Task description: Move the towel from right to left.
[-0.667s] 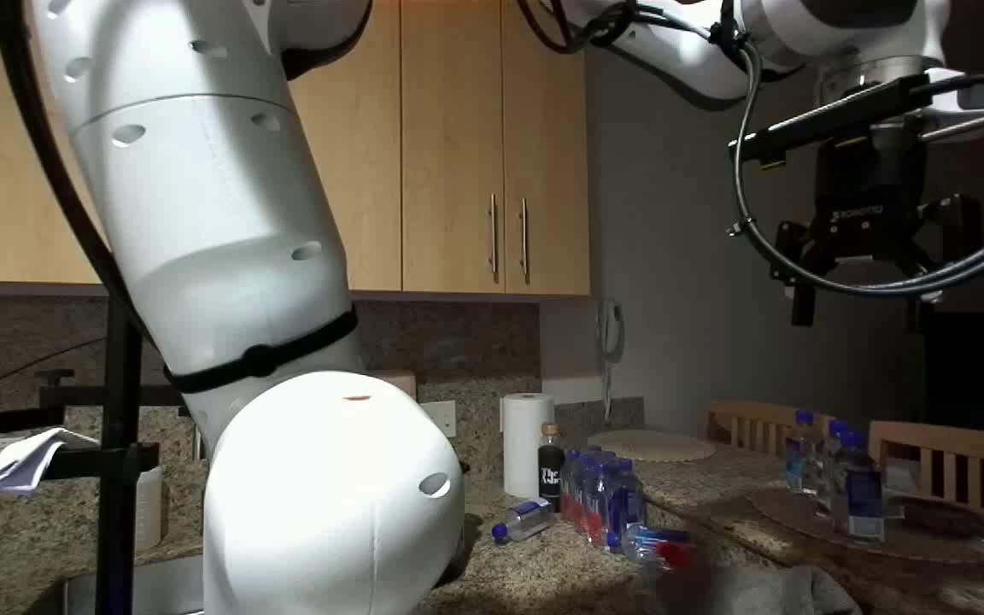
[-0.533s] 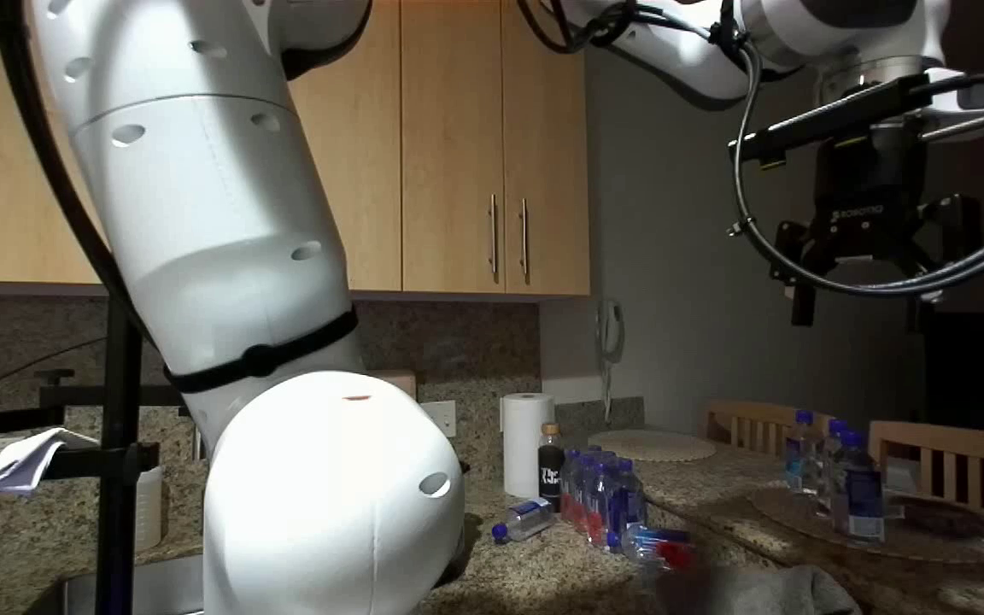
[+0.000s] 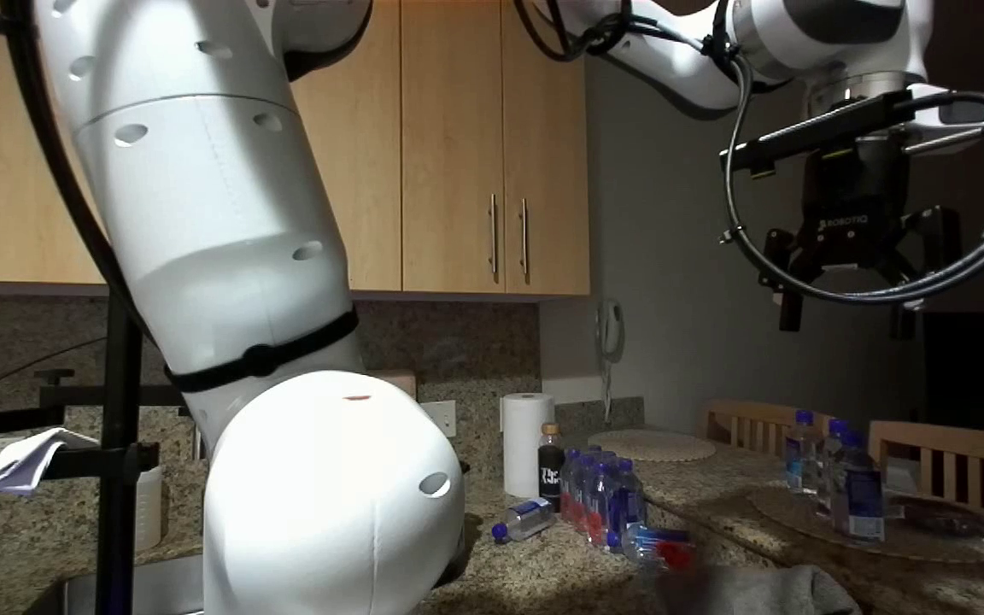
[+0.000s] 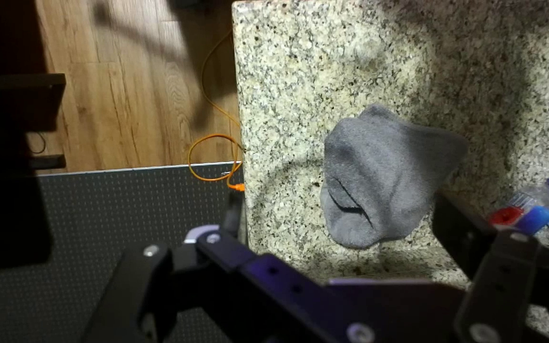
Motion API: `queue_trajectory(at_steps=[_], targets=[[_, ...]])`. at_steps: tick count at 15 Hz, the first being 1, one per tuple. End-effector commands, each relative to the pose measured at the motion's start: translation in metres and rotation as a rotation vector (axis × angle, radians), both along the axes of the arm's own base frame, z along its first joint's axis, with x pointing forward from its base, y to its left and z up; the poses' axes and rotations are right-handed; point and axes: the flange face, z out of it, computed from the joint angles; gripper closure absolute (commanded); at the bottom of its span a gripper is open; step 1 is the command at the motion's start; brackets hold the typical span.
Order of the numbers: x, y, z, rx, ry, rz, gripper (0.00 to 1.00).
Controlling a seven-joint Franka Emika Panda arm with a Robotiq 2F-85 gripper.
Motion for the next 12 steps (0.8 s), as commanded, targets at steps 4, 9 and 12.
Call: queue_trajectory(at_steps=[4,9,12], targets=[[0.014,0.015,-0.025,0.027,0.007,0.023,0.0],[0.023,0.031,-0.057,0.039,-0.063,0.016,0.0],[0.027,0.048,-0.08,0.051,-0.125,0.028,0.0]])
